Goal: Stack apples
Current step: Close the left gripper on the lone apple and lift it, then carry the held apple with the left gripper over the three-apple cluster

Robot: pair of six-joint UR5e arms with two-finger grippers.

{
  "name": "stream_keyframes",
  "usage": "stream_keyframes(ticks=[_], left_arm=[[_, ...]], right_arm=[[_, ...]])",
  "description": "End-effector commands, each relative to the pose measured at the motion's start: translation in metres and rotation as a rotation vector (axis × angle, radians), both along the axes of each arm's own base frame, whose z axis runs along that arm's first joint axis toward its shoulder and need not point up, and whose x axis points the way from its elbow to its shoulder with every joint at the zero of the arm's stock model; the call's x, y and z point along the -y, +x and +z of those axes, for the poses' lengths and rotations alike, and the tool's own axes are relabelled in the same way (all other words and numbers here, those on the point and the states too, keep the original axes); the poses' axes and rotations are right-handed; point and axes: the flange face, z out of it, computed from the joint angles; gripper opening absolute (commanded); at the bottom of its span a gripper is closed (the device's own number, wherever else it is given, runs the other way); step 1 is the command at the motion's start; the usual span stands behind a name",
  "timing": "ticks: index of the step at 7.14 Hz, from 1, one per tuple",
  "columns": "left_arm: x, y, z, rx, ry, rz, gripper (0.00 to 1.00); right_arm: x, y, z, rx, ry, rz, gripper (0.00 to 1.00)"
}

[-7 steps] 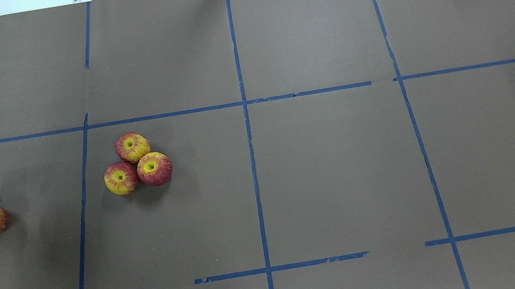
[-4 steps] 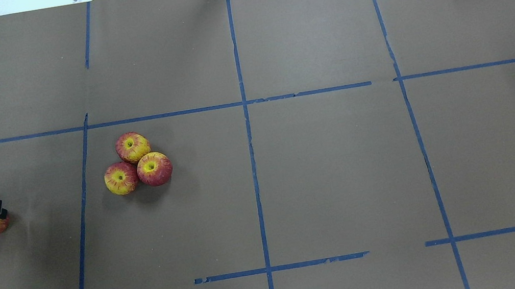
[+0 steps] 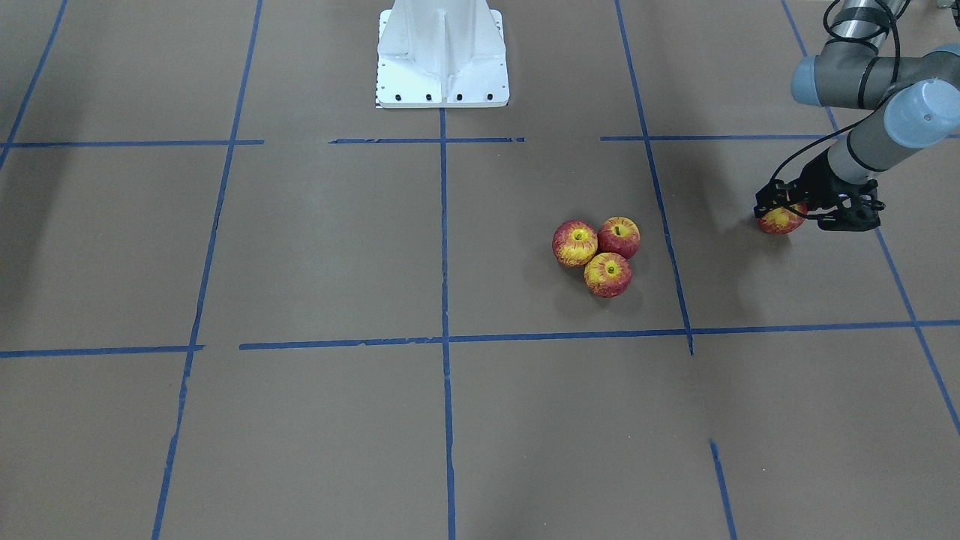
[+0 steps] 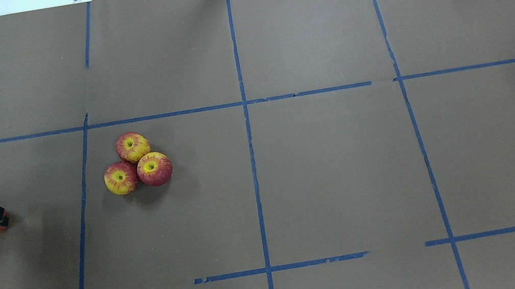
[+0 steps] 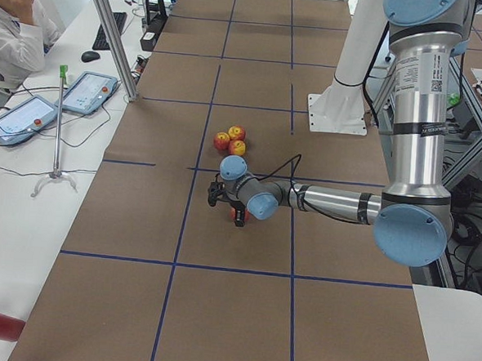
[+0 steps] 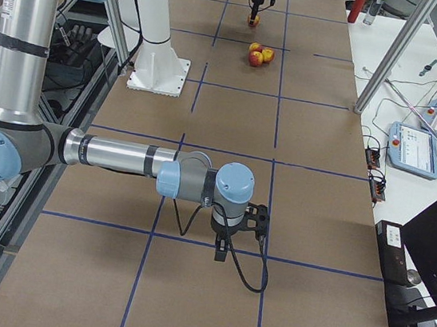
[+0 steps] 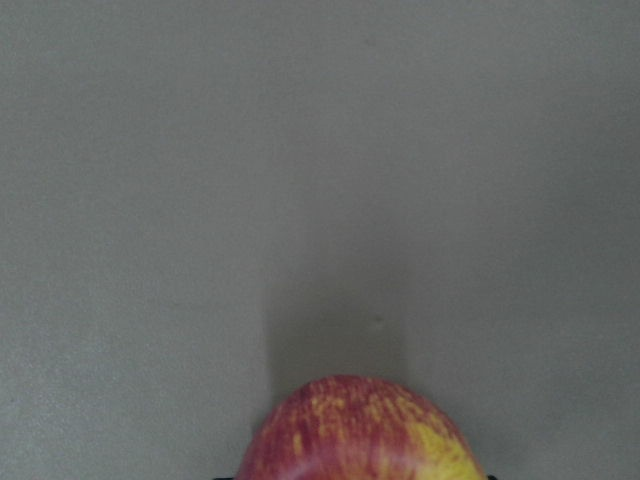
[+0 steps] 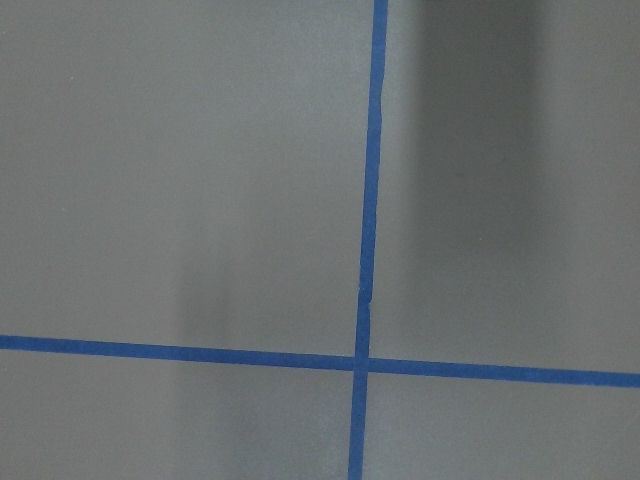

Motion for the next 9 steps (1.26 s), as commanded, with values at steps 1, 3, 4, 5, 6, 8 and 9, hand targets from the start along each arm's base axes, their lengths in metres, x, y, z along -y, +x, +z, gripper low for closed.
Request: stream_keyframes(ticks=[1, 3, 4, 5, 6, 8, 9], left_arm=[[0.004, 0.004, -0.048, -0.053, 0.050, -0.002, 0.00], [0.060, 0.047, -0.158, -0.067, -0.039, -0.097, 0.00], [0.087, 0.069, -0.209, -0.074, -0.096, -0.156, 0.00], [0.091, 0.092, -0.238, -0.083, -0.153, -0.185, 0.00], [0.086, 0.110, -0.252, -0.087, -0.206, -0.207, 0.00], [0.059, 0.154, -0.267, -0.086, -0.241, -0.169, 0.00], [0.054, 0.166, -0.266, -0.060, -0.226, -0.175, 0.00]], right_arm=[[0.000, 0.000, 0.000, 0.000, 0.000, 0.000, 1.00], [0.000, 0.000, 0.000, 0.000, 0.000, 0.000, 1.00], [0.000, 0.000, 0.000, 0.000, 0.000, 0.000, 1.00], [0.000, 0.000, 0.000, 0.000, 0.000, 0.000, 1.00], [0.000, 0.000, 0.000, 0.000, 0.000, 0.000, 1.00], [0.000, 0.000, 0.000, 0.000, 0.000, 0.000, 1.00], [0.000, 0.000, 0.000, 0.000, 0.000, 0.000, 1.00]])
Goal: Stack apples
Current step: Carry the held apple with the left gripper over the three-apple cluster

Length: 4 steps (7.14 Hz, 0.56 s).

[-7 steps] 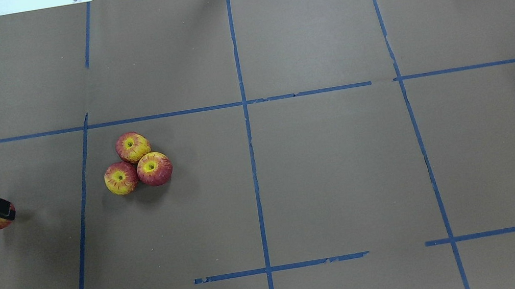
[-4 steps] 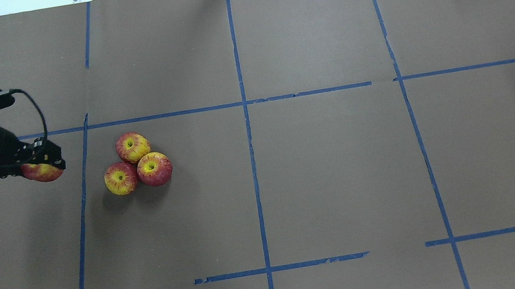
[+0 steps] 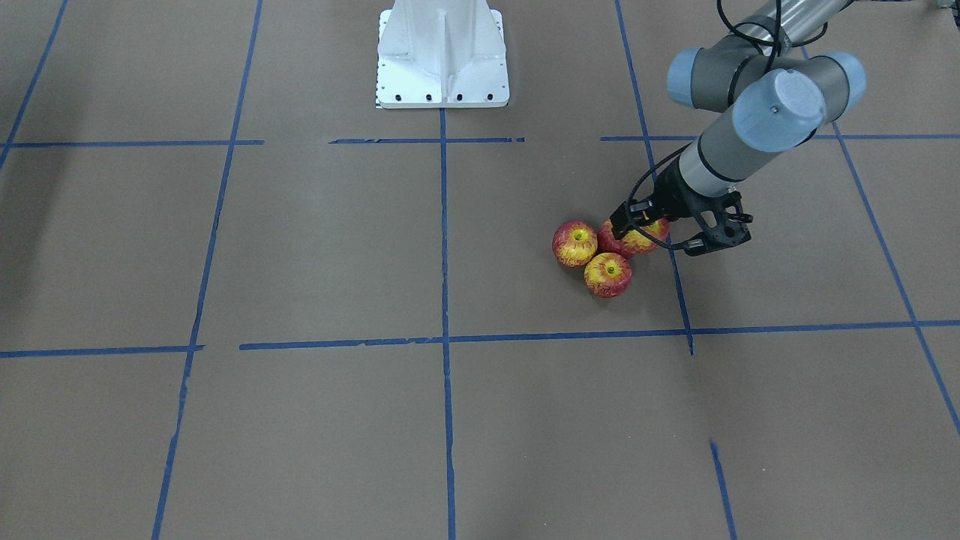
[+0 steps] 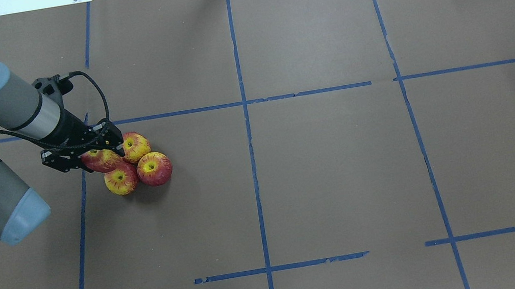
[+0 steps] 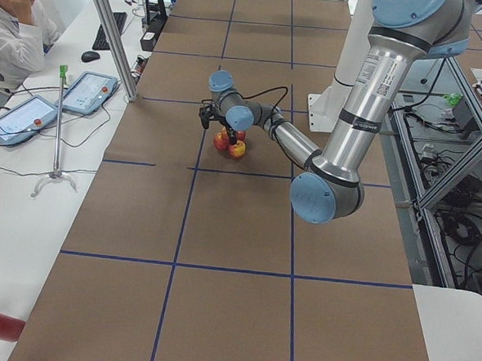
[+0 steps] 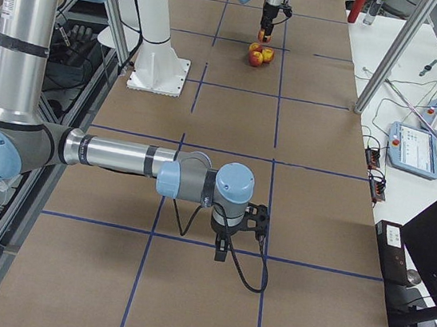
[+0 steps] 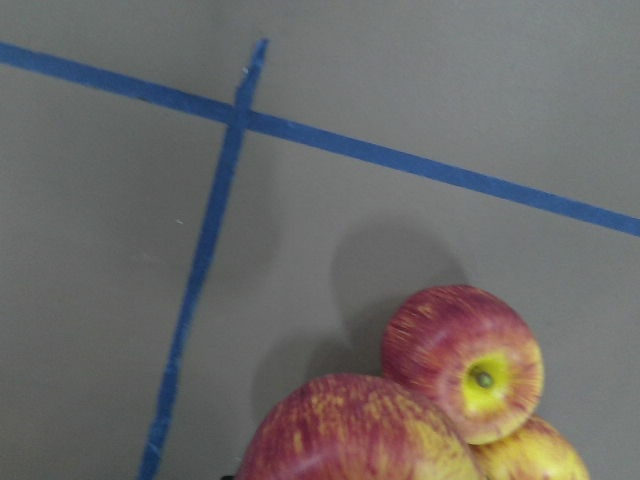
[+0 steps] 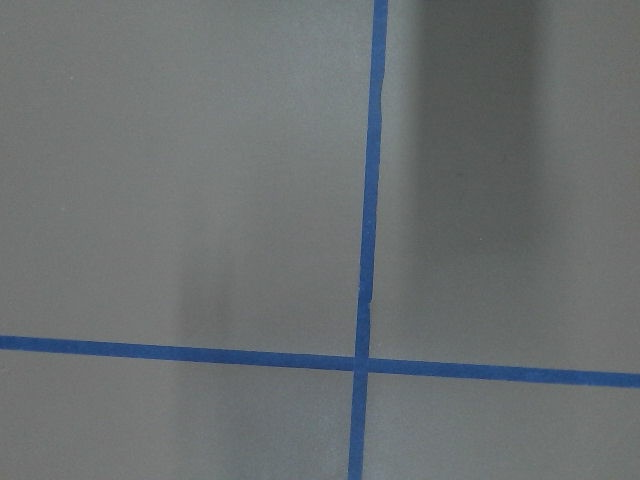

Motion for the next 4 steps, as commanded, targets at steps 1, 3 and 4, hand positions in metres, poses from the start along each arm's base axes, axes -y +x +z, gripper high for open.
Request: stream_keyframes(ticks=[1, 3, 4], left_arm=[[-0.0055, 0.0336, -0.0181, 0.085, 0.029, -0.032, 0.00], [-0.0072, 0.0310, -0.0215, 0.097, 0.027, -0.035, 0.00], [-0.0068, 0.0313, -0.0191, 0.101, 0.025, -0.036, 0.00]], right_arm=[[0.0000, 0.0000, 0.0000, 0.000, 0.000, 0.000, 1.00], [0.0000, 0.0000, 0.0000, 0.000, 0.000, 0.000, 1.00], [0.0000, 0.0000, 0.0000, 0.000, 0.000, 0.000, 1.00]])
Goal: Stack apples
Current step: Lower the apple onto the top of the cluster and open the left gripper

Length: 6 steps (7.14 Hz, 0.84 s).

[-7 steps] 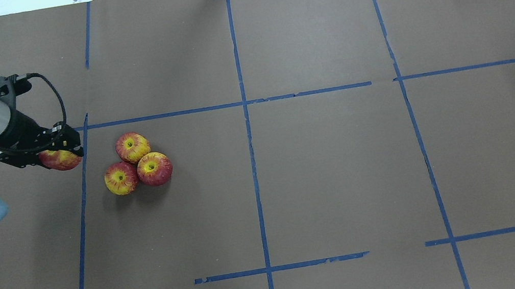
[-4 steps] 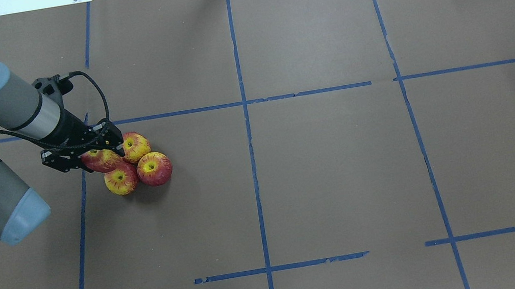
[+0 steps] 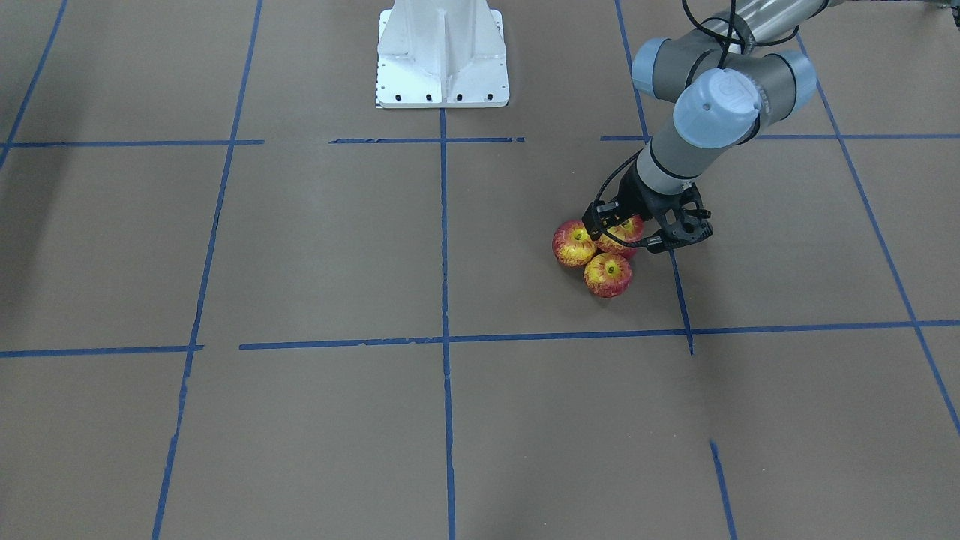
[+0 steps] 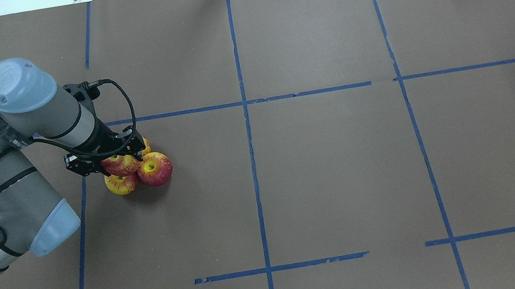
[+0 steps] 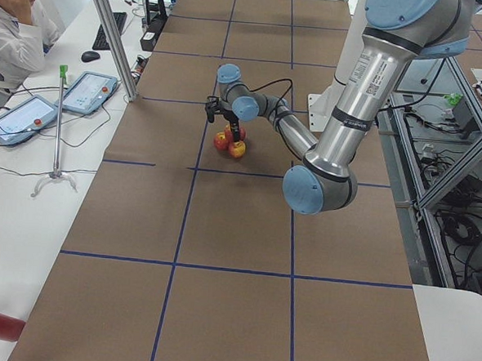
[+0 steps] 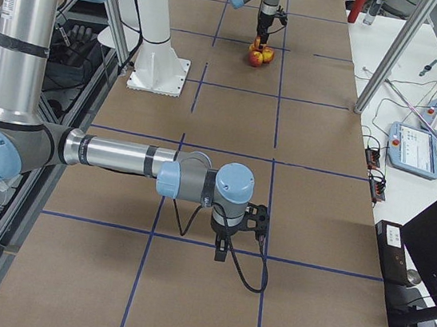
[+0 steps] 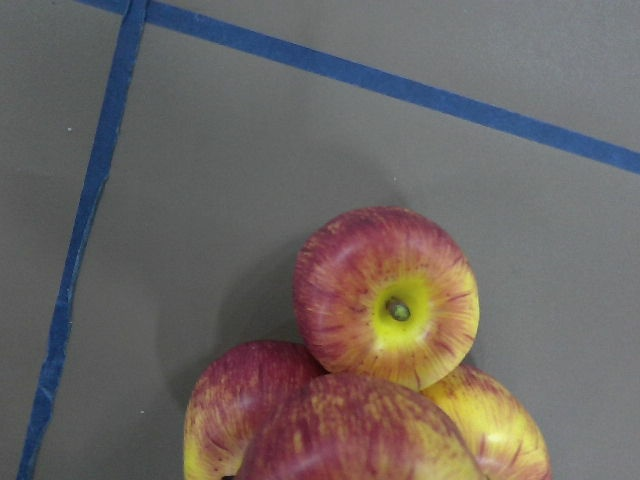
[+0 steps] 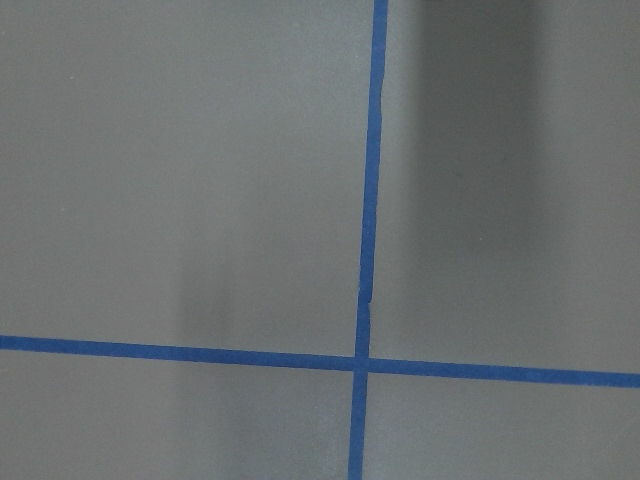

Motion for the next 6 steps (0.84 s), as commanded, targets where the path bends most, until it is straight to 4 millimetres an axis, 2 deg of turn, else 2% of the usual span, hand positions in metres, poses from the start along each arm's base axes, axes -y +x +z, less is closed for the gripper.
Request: stream_keyframes(ticks=[1, 6], left_arm=[[0.0020, 0.0025, 0.0010, 0.009, -0.002, -0.003, 0.00], [0.0016, 0.0075, -0.0080, 0.000, 0.011, 0.002, 0.00]], right_arm=[[0.0000, 0.0000, 0.0000, 0.000, 0.000, 0.000, 1.00], [0.0000, 0.0000, 0.0000, 0.000, 0.000, 0.000, 1.00]])
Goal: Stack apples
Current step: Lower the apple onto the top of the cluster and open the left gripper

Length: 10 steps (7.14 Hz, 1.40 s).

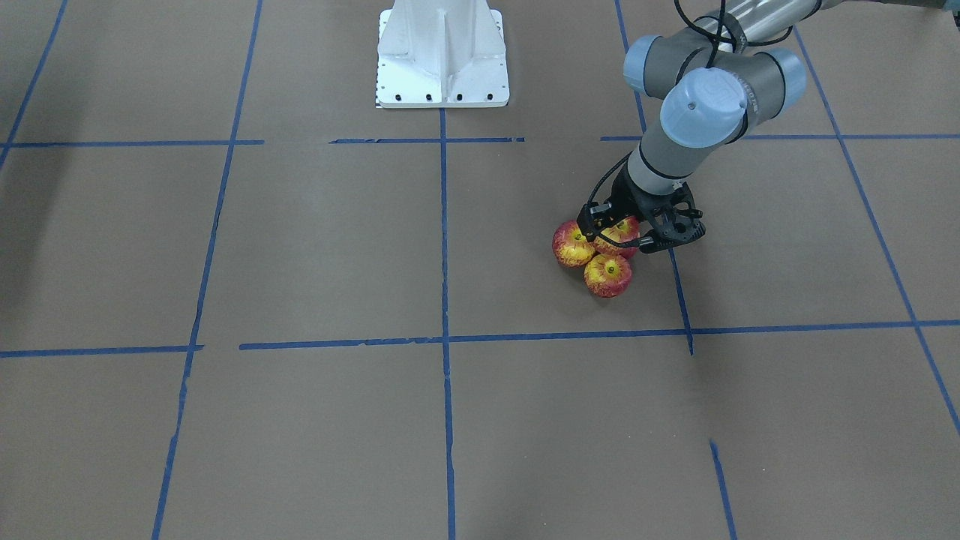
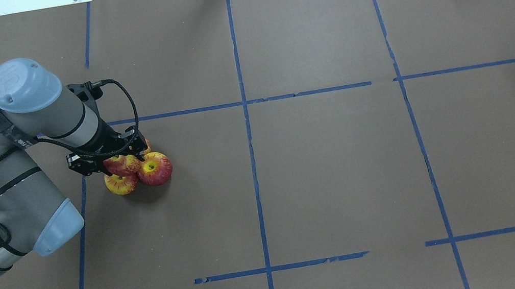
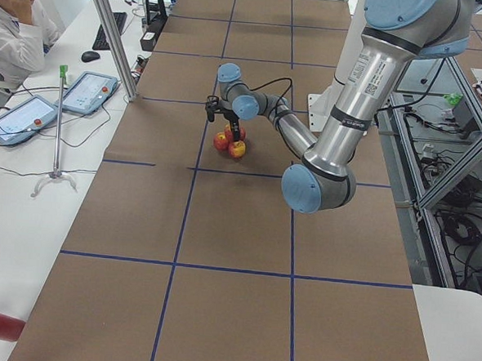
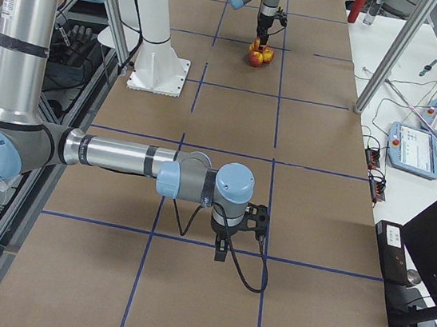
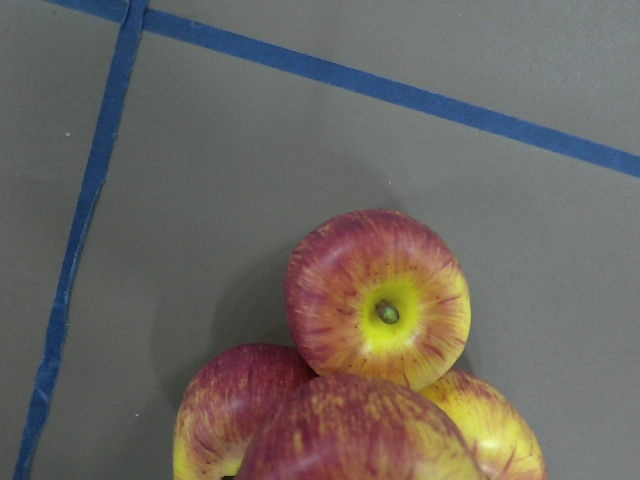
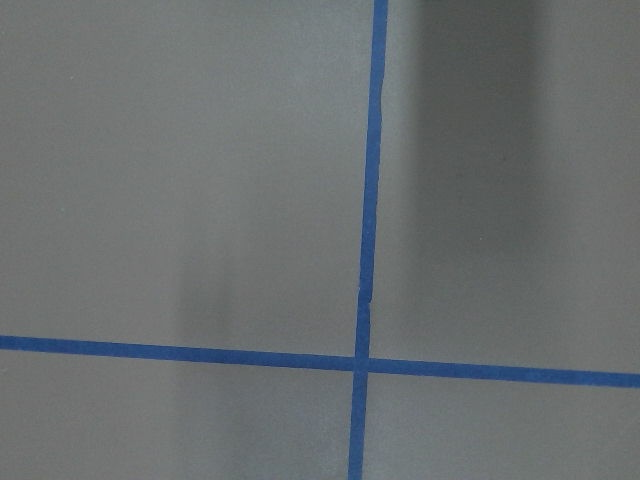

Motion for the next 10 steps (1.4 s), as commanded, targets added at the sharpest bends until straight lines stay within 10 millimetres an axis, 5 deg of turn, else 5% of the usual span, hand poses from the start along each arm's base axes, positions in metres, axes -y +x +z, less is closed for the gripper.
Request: stream_keyframes(ticks=[1, 8, 9, 10], left_arm=[[-0.0046, 0.0079, -0.0031, -0.002, 0.004, 0.011, 0.00], [-0.0030, 0.0084, 0.0015, 0.006, 0.005, 0.017, 0.00], [-0.0035, 0.0093, 0.0006, 0.005, 0.006, 0.018, 0.09], [-0.0043, 0.0111, 0.0001, 0.004, 0.008, 0.021, 0.67]], right_arm=[[0.0000, 0.0000, 0.0000, 0.000, 0.000, 0.000, 1.00], [0.0000, 0.0000, 0.0000, 0.000, 0.000, 0.000, 1.00], [0.0000, 0.0000, 0.0000, 0.000, 0.000, 0.000, 1.00], [0.0000, 0.0000, 0.0000, 0.000, 0.000, 0.000, 1.00]])
